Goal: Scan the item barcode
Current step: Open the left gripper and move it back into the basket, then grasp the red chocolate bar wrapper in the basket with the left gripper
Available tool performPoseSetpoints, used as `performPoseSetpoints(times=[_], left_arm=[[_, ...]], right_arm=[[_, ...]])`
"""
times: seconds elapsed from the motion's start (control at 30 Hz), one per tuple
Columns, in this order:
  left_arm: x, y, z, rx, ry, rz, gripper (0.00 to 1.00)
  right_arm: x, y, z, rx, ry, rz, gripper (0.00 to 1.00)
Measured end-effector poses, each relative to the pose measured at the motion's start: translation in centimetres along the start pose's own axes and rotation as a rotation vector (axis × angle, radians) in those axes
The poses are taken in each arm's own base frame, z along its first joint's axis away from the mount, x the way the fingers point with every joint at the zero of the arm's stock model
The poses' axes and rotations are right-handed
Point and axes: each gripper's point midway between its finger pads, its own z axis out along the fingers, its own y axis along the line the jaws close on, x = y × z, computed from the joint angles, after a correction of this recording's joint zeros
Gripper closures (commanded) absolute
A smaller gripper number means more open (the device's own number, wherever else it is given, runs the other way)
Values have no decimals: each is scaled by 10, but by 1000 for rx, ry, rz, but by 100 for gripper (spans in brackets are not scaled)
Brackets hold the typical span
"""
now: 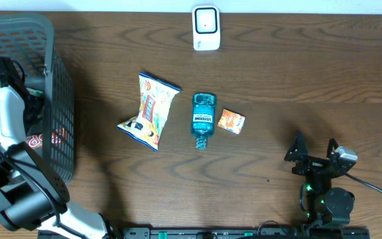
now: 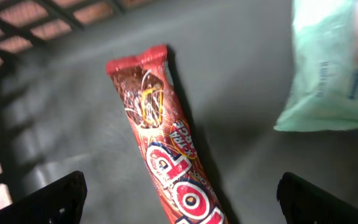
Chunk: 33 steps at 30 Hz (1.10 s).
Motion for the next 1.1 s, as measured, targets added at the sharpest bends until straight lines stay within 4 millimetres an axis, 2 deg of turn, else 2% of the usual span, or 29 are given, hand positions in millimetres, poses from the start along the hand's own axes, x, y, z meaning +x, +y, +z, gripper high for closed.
performPoseSetpoints(times=[0.37,0.57,0.67,0.7,0.77,0.8,0.83,1.1], left_arm=[[23,-7,27,-5,125,-38,2],[49,1,52,-55,202,-58,2],[46,-4,55,-20,195,-97,1],[44,-5,56,-9,189,-111,15],[43,-6,58,9,183,-131,65],[43,-7,59,16,180,-142,81],[44,-7,60,21,179,-147,92],[45,-3,59,19,177,-82,93]], right_arm=[[0,0,0,0,0,0,1],[0,0,0,0,0,0,1],[0,0,0,0,0,0,1],[0,0,0,0,0,0,1],[0,0,0,0,0,0,1],[0,0,0,0,0,0,1],[0,0,0,0,0,0,1],[0,0,0,0,0,0,1]])
